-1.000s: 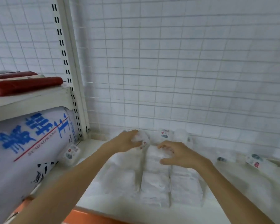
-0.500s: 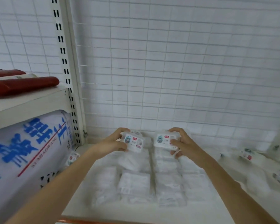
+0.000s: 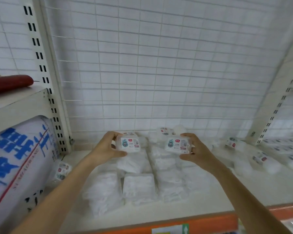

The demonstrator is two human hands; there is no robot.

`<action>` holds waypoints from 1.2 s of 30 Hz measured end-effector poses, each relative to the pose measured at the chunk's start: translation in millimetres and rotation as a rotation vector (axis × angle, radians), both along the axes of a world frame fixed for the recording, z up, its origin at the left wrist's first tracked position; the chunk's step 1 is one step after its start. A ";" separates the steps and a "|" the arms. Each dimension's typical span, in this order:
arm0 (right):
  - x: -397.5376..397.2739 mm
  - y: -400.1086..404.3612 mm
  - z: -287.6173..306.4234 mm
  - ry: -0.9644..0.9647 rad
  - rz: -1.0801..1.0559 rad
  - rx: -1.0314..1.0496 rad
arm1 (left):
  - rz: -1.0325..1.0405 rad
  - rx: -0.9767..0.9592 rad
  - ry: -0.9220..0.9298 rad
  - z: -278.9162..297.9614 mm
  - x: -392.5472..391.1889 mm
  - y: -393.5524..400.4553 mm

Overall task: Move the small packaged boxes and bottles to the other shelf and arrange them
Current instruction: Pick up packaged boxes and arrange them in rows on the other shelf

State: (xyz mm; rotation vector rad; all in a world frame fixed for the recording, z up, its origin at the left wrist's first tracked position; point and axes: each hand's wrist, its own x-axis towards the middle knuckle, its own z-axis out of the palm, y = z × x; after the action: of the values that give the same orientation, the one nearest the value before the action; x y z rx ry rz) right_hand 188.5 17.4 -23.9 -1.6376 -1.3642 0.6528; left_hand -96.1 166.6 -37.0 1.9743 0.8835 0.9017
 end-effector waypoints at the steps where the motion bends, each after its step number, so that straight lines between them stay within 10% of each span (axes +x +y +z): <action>1: 4.3 -6.6 3.7 -0.035 -0.013 0.007 | 0.005 0.060 0.034 2.2 0.8 0.3; 14: 87.7 -154.8 12.4 -0.367 -0.341 0.127 | -0.266 0.199 0.028 22.9 98.0 -71.7; 36: 287.6 -555.7 -55.9 -0.229 -0.908 -0.021 | -0.585 0.111 0.007 -49.4 445.6 -365.7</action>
State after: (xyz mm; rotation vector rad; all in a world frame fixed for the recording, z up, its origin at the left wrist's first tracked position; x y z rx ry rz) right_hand 476.1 -538.3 -79.9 -2.1415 -0.6152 -0.0632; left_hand 349.6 -199.1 -86.4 2.1579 0.2248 0.6067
